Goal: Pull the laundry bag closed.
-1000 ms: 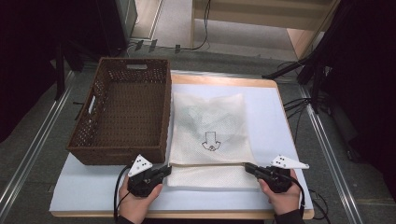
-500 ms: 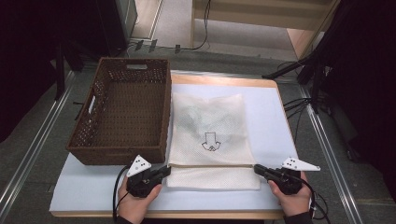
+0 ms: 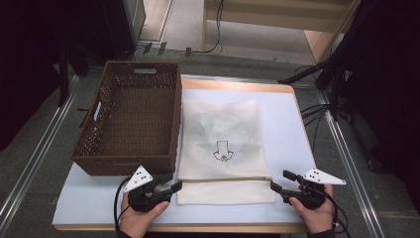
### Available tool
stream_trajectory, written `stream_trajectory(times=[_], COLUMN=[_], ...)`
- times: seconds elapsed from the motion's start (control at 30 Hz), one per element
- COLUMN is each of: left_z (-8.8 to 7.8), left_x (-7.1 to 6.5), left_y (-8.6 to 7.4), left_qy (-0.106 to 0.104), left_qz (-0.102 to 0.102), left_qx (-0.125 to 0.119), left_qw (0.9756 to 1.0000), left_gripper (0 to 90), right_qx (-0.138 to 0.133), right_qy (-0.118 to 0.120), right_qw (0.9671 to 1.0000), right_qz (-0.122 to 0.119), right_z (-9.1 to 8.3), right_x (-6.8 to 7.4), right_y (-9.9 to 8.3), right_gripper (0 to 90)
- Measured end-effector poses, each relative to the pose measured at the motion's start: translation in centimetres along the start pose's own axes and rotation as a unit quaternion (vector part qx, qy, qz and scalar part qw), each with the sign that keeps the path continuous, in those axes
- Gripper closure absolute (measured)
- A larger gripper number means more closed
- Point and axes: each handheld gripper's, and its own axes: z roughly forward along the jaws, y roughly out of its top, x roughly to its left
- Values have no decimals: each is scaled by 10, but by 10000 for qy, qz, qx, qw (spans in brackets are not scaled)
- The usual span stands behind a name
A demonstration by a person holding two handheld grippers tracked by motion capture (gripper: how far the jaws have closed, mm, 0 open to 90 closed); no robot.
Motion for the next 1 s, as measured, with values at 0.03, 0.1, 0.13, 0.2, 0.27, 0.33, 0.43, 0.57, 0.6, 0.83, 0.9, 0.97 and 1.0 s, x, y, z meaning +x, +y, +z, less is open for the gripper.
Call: stream_trajectory(times=[0.03, 0.1, 0.13, 0.2, 0.27, 0.33, 0.43, 0.57, 0.6, 0.83, 0.9, 0.97, 1.0], left_z=[-2, -4, -6, -10, -15, -21, -31, -43, -46, -63, -64, -70, -71], left_x=[0, 0, 0, 1, 2, 5, 11, 20, 22, 38, 39, 45, 46], left_y=[0, 0, -1, -1, -1, -2, -5, -6, -7, -8, -9, -9, -8], left_qy=[40, 45, 64, 111, 214, 234, 316, 431, 484, 780, 803, 856, 877], left_qz=[54, 112, 127, 186, 259, 305, 354, 359, 373, 258, 249, 224, 207], left_qx=[3, -30, -50, -161, -257, -326, -355, -419, -461, -568, -581, -643, -678], left_qw=[10000, 9999, 9999, 9996, 9991, 9987, 9982, 9975, 9971, 9950, 9948, 9940, 9936], left_gripper=[417, 361, 344, 308, 280, 255, 199, 155, 151, 145, 145, 142, 142], right_qx=[15, 22, 6, -1, -53, -73, -125, -127, -117, -108, -115, -159, -193], right_qy=[-33, -127, -219, -351, -407, -464, -510, -651, -655, -770, -817, -868, -877], right_qw=[10000, 9999, 9998, 9994, 9991, 9989, 9986, 9976, 9976, 9966, 9962, 9956, 9955], right_qz=[-35, -37, 0, 36, 62, 76, 91, 194, 185, 277, 289, 313, 309], right_z=[-1, -2, -3, -4, -7, -8, -11, -12, -12, -11, -11, -10, -10], right_x=[0, -1, -2, -4, -6, -7, -9, -13, -13, -20, -21, -23, -23], right_y=[0, -1, -1, -1, 0, 1, 2, 2, 2, -1, -1, -2, -3], right_gripper=[196, 166, 166, 166, 166, 162, 157, 154, 154, 153, 153, 153, 153])
